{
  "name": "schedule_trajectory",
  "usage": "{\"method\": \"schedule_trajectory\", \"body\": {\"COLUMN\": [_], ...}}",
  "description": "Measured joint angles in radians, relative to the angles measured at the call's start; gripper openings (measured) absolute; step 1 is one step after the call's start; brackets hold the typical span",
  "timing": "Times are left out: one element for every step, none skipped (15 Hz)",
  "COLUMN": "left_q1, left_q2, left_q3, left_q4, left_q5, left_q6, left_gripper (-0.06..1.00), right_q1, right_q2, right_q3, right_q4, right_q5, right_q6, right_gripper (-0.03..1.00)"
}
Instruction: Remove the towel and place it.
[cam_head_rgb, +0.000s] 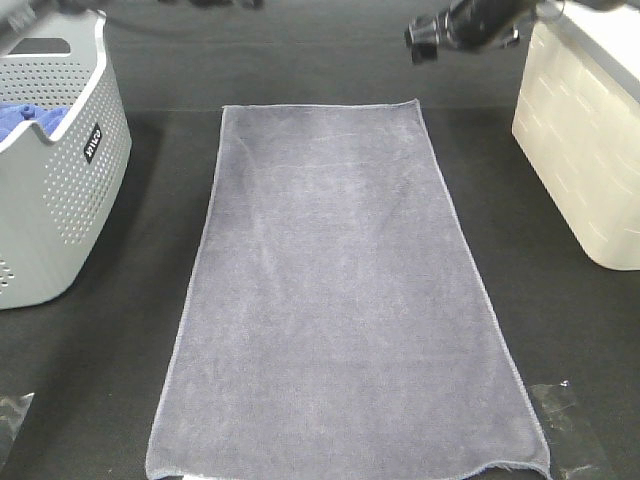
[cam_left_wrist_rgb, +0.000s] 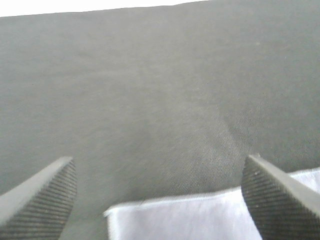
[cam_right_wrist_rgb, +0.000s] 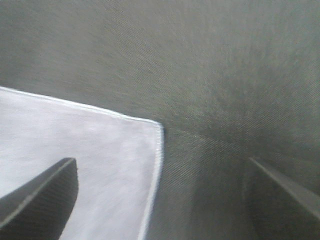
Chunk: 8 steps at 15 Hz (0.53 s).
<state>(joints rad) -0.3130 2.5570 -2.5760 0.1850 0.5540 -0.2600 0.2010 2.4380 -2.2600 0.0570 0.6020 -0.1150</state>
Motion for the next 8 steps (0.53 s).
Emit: {"method": "schedule_trajectory", "body": {"left_q1": [0.0,0.0,0.0,0.0,0.0,0.0,0.0,0.0], "left_q2": [-0.033,-0.073,-0.115,-0.155,-0.195,-0.232,-0.269,-0.298], "left_q3": [0.0,0.0,0.0,0.0,0.0,0.0,0.0,0.0], "left_q4": [-0.001,-0.003,-0.016,-0.036,-0.045,-0.045,-0.036,-0.014], "left_q5": [0.084,0.161,0.258,0.35,0.456,0.54,0.612,0.649], "left_q6": [0.003,0.004,0.006,0.008,0.019,0.045,0.074,0.089], "left_gripper": [0.85,0.85,0.85,0.85,0.85,0.85,0.85,0.85], "right_q1": [0.009,0.015,0.02,0.021,0.021,0.021,0.021,0.021], "right_q2": [-0.035,-0.071,-0.111,-0.148,-0.174,-0.2,-0.222,-0.242], "right_q3": [0.0,0.0,0.0,0.0,0.0,-0.001,-0.001,-0.001], "right_q4": [0.005,0.01,0.017,0.021,0.021,0.021,0.021,0.021], "right_q5": [0.053,0.122,0.203,0.292,0.376,0.462,0.552,0.592], "right_q6": [-0.001,-0.001,-0.001,-0.001,-0.001,-0.001,-0.001,-0.001], "right_gripper": [0.83,0.83,0.83,0.83,0.83,0.83,0.83,0.83]}}
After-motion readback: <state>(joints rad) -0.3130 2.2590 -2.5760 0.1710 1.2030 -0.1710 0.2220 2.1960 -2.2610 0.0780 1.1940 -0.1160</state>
